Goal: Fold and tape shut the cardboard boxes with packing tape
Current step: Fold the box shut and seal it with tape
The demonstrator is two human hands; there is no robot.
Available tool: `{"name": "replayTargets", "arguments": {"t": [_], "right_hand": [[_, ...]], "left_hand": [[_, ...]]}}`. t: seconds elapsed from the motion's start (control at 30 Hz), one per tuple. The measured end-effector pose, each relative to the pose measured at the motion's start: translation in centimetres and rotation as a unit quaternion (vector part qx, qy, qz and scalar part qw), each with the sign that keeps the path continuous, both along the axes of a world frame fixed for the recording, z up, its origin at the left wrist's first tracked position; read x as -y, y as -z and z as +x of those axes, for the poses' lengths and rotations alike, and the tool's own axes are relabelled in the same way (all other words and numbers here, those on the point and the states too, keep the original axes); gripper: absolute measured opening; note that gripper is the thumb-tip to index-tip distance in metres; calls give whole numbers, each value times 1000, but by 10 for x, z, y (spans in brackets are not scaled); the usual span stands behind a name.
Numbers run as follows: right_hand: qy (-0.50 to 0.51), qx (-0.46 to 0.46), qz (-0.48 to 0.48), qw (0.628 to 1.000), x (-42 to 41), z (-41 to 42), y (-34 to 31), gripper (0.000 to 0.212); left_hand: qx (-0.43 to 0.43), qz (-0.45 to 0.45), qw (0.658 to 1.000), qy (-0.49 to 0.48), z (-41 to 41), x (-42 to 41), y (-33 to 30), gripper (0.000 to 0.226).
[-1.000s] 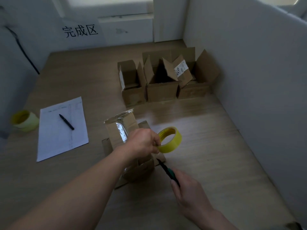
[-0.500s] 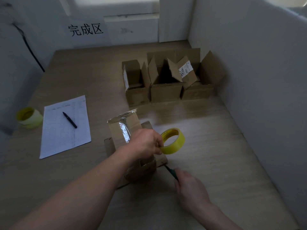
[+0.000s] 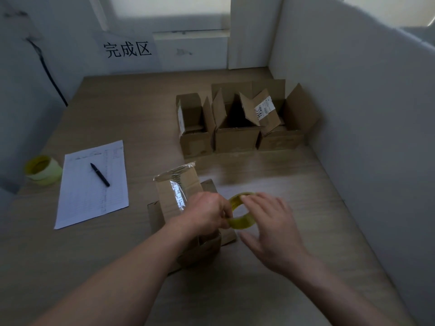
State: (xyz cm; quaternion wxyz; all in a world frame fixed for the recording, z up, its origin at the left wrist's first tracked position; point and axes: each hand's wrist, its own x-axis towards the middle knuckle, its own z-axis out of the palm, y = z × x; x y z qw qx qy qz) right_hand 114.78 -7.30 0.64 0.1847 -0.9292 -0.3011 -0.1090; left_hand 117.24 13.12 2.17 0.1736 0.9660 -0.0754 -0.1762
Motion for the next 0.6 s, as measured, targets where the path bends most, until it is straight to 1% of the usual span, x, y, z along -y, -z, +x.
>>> {"name": "replayTargets", "arguments": {"t": [0.07, 0.13, 0.27, 0.37, 0.5, 0.6], "right_hand": [[-39, -21, -66, 997, -20, 10, -6, 58], [-47, -78, -97, 991, -30, 17, -3, 53], [-50, -186, -65, 979, -37, 25, 4, 43], [-46, -244, -67, 966, -42, 27, 8, 43], [-65, -336, -92, 935, -50, 30, 9, 35], [-64, -363, -109, 923, -54, 33, 9, 21]], "left_hand": [[11, 5, 1000, 7, -1, -1, 1, 28], [18, 4, 1000, 13, -3, -2, 3, 27], [30, -41, 999, -1, -7, -5, 6, 26], [80, -62, 995, -14, -21, -10, 12, 20], [138, -50, 989, -24, -51, -15, 25, 35], [155, -38, 986, -51, -60, -11, 32, 43]]}}
